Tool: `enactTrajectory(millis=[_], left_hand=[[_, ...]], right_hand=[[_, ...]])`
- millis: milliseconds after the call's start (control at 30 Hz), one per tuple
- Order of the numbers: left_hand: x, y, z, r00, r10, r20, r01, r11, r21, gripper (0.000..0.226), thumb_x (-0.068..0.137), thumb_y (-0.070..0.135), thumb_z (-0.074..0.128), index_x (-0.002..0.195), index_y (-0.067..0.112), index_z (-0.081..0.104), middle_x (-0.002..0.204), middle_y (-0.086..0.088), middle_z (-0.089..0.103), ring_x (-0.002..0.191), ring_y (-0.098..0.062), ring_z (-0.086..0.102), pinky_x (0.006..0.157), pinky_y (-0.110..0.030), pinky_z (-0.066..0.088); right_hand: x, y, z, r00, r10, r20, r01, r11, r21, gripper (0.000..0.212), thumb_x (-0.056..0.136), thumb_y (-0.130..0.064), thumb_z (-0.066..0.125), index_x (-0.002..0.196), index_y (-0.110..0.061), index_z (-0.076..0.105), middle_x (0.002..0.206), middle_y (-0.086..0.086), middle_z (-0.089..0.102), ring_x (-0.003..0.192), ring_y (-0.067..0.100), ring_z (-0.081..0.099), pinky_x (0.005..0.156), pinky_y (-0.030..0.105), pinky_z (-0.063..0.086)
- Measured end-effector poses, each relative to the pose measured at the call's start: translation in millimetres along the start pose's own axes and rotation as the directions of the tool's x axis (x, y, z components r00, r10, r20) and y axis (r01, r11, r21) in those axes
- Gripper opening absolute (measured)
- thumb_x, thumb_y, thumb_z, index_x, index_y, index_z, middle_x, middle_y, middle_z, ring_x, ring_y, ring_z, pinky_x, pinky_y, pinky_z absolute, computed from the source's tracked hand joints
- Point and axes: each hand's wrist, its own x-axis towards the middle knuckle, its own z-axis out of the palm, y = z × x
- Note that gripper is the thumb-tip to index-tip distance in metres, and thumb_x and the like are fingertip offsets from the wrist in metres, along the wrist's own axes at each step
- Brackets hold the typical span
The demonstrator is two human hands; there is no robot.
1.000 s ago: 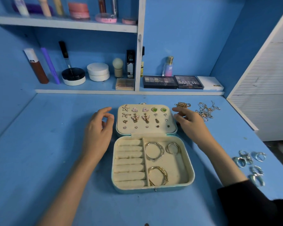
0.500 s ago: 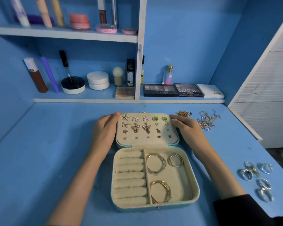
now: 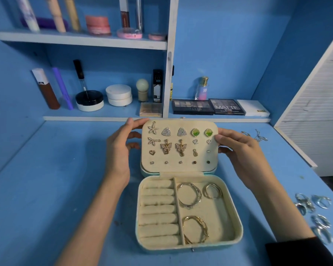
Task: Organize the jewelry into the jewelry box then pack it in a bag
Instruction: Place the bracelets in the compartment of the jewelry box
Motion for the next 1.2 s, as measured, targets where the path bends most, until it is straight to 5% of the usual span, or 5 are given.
enactTrajectory(millis=[367,500,733,900,1200], left_hand=[[0,1,0,0.994,-0.091,-0.054,0.088,0.995,-0.055,0.038,0.099,0.035,0.035,0.095,0.017,0.068,0.094,0.0,0.065,0.074,-0.007,0.055,0.055,-0.011,0.044],[2,0,-1,0.993,-0.105,-0.056,0.103,0.994,-0.036,0.037,0.099,0.037,0.036,0.095,0.019,0.068,0.096,0.0,0.064,0.076,-0.007,0.055,0.058,-0.014,0.044],[1,1,-1,0.99,-0.118,-0.081,0.117,0.993,-0.017,0.037,0.099,0.037,0.036,0.095,0.018,0.068,0.094,0.004,0.066,0.068,-0.005,0.054,0.054,-0.015,0.042],[1,0,-4,0.993,-0.105,-0.057,0.104,0.995,-0.009,0.037,0.1,0.036,0.035,0.099,0.018,0.067,0.098,0.002,0.065,0.073,-0.007,0.055,0.057,-0.017,0.042],[3,-1,-3,0.99,-0.122,-0.067,0.121,0.993,-0.016,0.036,0.099,0.036,0.037,0.096,0.017,0.067,0.094,0.002,0.066,0.07,-0.008,0.054,0.054,-0.016,0.041]], right_hand=[[-4,-13,-16,0.965,-0.017,0.262,0.002,0.998,0.06,0.009,0.066,-0.013,0.069,0.073,-0.018,0.07,0.082,0.005,0.065,0.077,0.017,0.055,0.065,0.028,0.041],[-2,-11,-23,0.935,-0.08,0.347,0.041,0.992,0.118,0.036,0.045,-0.037,0.086,0.071,-0.018,0.07,0.074,0.003,0.064,0.07,0.018,0.053,0.064,0.024,0.047],[-7,-12,-33,0.807,-0.152,0.571,0.104,0.988,0.116,0.025,0.06,-0.033,0.081,0.075,-0.016,0.071,0.077,0.006,0.06,0.075,0.02,0.052,0.072,0.024,0.043],[-10,-13,-42,0.736,-0.133,0.664,0.137,0.989,0.047,0.016,0.063,-0.01,0.065,0.076,-0.017,0.072,0.079,0.006,0.06,0.079,0.02,0.052,0.073,0.026,0.043],[-12,-17,-46,0.613,-0.062,0.788,0.138,0.99,-0.03,0.011,0.074,-0.02,0.076,0.083,-0.017,0.073,0.087,0.005,0.06,0.081,0.022,0.053,0.077,0.025,0.044]])
